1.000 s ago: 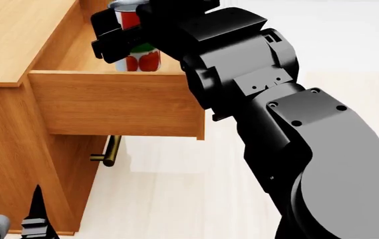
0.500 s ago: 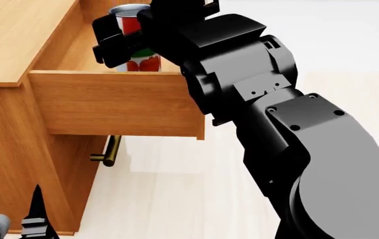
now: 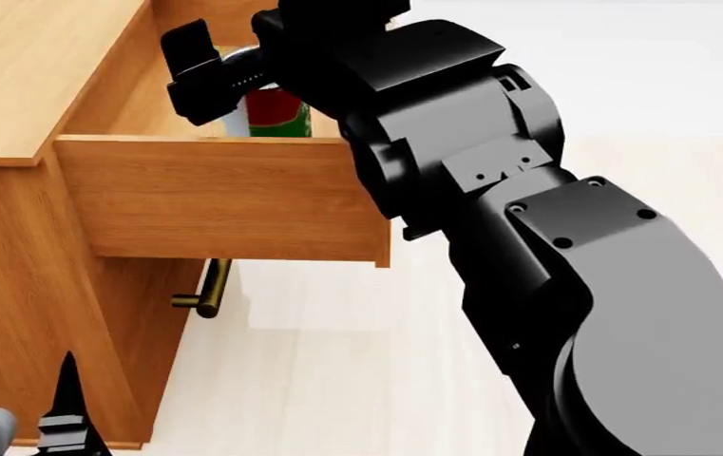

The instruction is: Put the ketchup in the top drawer of the cabinet.

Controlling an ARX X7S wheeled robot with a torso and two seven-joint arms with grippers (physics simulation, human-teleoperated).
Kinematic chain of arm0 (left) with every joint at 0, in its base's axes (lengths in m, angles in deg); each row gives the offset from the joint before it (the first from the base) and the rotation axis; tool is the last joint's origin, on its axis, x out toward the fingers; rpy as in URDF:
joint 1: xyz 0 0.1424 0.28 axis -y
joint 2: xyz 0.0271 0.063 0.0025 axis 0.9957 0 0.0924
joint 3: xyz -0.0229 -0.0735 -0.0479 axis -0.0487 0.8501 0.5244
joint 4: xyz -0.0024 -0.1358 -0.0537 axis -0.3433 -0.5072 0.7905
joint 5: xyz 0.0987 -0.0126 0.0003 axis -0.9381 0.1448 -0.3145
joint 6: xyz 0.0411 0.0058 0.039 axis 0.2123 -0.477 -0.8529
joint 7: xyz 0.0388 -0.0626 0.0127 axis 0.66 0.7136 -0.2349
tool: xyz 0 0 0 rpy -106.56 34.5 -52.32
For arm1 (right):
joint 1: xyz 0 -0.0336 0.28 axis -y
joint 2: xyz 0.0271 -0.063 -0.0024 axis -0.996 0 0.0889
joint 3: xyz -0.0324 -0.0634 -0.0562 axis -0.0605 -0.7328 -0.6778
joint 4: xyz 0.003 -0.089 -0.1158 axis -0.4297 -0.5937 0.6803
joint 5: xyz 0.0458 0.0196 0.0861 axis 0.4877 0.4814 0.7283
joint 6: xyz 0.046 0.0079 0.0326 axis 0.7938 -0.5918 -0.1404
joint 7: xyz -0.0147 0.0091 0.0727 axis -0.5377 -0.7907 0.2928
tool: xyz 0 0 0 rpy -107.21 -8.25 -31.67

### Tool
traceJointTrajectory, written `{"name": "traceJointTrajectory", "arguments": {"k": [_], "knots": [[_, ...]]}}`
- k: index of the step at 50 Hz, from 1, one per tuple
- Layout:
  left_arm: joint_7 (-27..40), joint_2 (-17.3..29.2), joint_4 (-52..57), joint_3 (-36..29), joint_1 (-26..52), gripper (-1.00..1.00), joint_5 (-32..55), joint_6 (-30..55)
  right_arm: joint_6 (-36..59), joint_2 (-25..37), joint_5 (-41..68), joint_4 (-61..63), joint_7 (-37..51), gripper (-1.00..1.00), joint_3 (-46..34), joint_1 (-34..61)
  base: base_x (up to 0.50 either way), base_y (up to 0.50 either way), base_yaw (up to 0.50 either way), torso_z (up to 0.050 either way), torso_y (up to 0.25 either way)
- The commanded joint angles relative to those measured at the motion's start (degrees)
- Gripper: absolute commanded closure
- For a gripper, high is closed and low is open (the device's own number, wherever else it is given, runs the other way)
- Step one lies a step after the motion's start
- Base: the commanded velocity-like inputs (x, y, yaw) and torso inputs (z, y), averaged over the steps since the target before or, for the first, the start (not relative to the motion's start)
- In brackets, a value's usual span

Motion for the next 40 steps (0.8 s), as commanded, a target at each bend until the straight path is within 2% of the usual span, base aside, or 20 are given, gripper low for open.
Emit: {"name": "traceJointTrajectory", "arguments": {"k": [1,10,32,33,35,39,40], "knots": [[0.03,0.09,-0.11,-0.14,0.17,-1.00,0.10,-0.01,-2.69,0.00,0.68,-0.09,0.71,-1.00,0.36,0.78,0.00,0.00,0.00,0.000,0.000],[0.14,0.14,0.21,-0.50,0.61,-1.00,0.11,0.39,-9.88,0.00,5.31,-1.16,3.30,-1.00,-0.05,2.85,0.00,0.00,0.00,0.000,0.000],[0.62,0.74,1.96,-1.17,0.87,-1.00,-0.09,1.18,-18.20,0.12,9.03,-7.04,6.77,-1.00,-0.98,10.92,0.00,0.00,0.00,0.000,0.000],[0.62,0.75,2.05,-1.14,0.83,-1.00,-0.01,1.16,-18.49,1.66,8.84,-4.84,8.23,-1.00,-1.04,11.26,0.00,0.00,0.00,0.000,0.000],[0.54,0.78,2.02,-1.14,0.74,-1.00,0.05,1.00,-18.56,8.72,8.44,7.89,14.51,-1.00,-1.10,12.29,0.00,0.00,0.00,0.000,0.000],[0.54,0.83,2.09,-1.13,0.66,-1.00,0.13,0.91,-20.06,17.90,7.27,24.27,23.52,-1.00,-0.72,14.10,0.00,0.00,0.00,0.000,0.000],[0.63,0.83,2.20,-1.13,0.64,-1.00,0.11,0.93,-20.75,21.77,6.92,31.53,26.17,-1.00,-0.30,14.75,0.00,0.00,0.00,0.000,0.000]]}}
